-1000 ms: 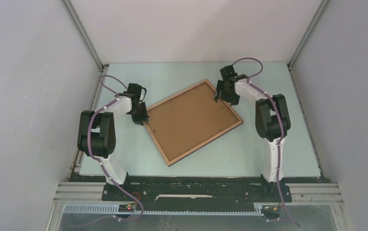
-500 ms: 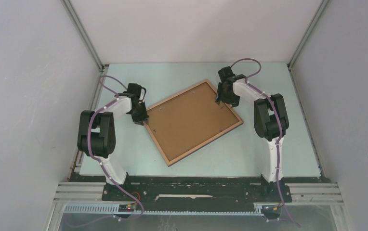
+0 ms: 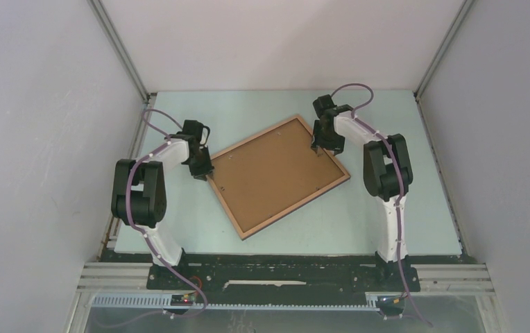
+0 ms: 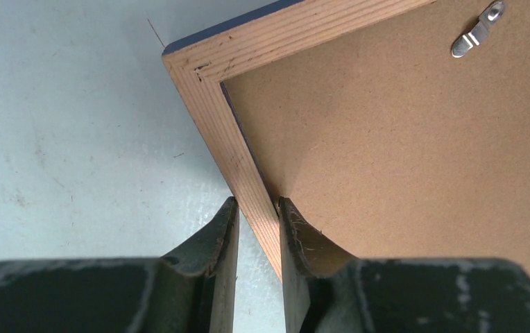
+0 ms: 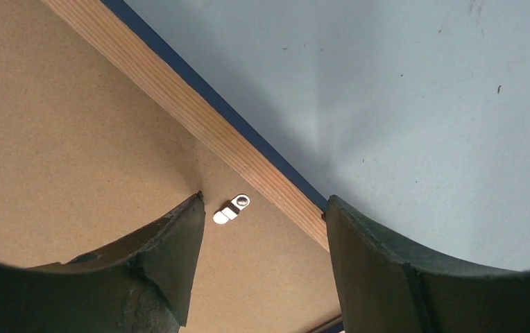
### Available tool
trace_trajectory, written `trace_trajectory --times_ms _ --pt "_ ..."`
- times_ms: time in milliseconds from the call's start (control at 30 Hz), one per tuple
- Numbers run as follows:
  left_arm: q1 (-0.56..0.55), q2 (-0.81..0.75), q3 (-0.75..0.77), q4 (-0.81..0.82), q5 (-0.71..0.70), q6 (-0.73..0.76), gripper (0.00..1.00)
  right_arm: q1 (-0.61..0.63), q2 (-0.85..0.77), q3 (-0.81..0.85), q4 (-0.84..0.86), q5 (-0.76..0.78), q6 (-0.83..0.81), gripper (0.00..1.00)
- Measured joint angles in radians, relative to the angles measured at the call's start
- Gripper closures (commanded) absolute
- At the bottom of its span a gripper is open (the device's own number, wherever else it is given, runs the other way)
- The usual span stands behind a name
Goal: Put the photo into the frame
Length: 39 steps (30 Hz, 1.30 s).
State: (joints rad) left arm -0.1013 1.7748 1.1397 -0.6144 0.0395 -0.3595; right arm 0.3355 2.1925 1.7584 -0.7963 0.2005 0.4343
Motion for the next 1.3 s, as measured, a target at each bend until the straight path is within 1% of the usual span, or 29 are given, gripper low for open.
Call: trace_trajectory --times_ms 167,267,500,633,667,800,967,1133,1300 --pt "0.001 0.000 0.000 0.000 0.000 -0.001 0.87 0.003 0.016 0.023 -0.025 0.008 -0.006 0.29" --pt "0.002 0.000 0.000 0.000 0.001 -0.005 0.87 0.007 0.018 0.026 -0.030 0.020 -0.010 0.33" --pt "0.003 0.000 0.000 0.000 0.003 -0.006 0.87 0.009 0.020 0.030 -0.042 0.046 -0.022 0.50" --pt "0.004 0.000 0.000 0.000 0.005 -0.006 0.87 0.008 0.020 0.030 -0.046 0.058 -0.032 0.64" --pt "0.006 0.000 0.000 0.000 0.006 -0.006 0.87 0.006 0.020 0.030 -0.050 0.061 -0.036 0.63" --pt "0.006 0.000 0.000 0.003 0.006 -0.006 0.87 0.006 0.020 0.029 -0.049 0.057 -0.057 0.48" --pt "0.006 0.000 0.000 0.003 0.006 -0.006 0.87 0.006 0.002 -0.001 -0.032 0.048 -0.052 0.35" --pt "0.006 0.000 0.000 0.003 0.006 -0.006 0.87 0.004 -0.031 -0.053 -0.004 0.049 -0.046 0.29" --pt "0.008 0.000 0.000 0.002 0.006 -0.006 0.87 0.003 -0.037 -0.064 0.004 0.053 -0.044 0.23"
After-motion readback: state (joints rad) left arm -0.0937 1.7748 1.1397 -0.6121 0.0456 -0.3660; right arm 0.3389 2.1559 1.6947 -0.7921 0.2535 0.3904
